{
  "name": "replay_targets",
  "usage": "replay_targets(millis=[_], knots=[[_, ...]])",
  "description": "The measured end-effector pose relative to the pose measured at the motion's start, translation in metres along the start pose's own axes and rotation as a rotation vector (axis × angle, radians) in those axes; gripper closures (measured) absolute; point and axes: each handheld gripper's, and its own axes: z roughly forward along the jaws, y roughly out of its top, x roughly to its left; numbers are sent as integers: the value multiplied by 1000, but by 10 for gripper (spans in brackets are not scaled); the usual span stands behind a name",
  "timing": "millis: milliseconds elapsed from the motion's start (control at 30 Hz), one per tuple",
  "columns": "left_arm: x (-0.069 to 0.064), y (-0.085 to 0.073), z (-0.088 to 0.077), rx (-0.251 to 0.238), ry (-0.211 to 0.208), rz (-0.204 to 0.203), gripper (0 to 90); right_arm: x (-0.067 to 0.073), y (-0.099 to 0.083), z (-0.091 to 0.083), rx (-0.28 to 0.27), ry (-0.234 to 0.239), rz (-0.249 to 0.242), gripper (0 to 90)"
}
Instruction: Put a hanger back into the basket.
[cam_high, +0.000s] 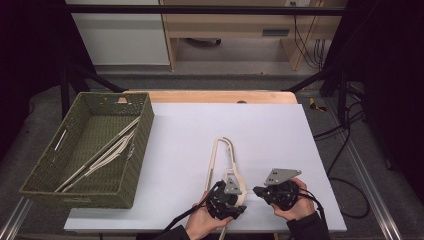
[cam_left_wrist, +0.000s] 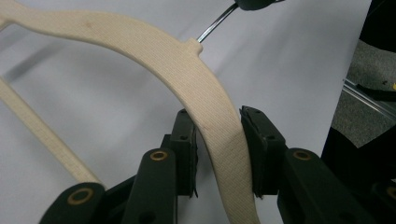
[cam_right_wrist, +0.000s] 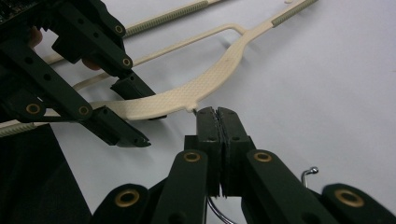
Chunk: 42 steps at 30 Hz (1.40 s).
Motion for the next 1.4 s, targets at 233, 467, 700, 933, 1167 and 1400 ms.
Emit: replay_targets(millis=[233,467,700,933,1167,1400], knots=[[-3,1,-9,-25,22,-39,693,4,4,-6,-43,-1,-24,882],[-1,0,-26,-51,50,-63,710,1,7,-24,-213,23,-3,687],[6,-2,-47,-75,84,-84,725,-2,6,-42,-428,7,58,378],[15,-5,-70,-107,114,-106,741,-8,2,-50,-517,-61,96,201],[24,-8,-90,-133,147,-122,754,-18,-6,-43,-538,-89,134,137],[35,-14,-110,-152,188,-149,770,-23,-12,-32,-518,-94,160,119]])
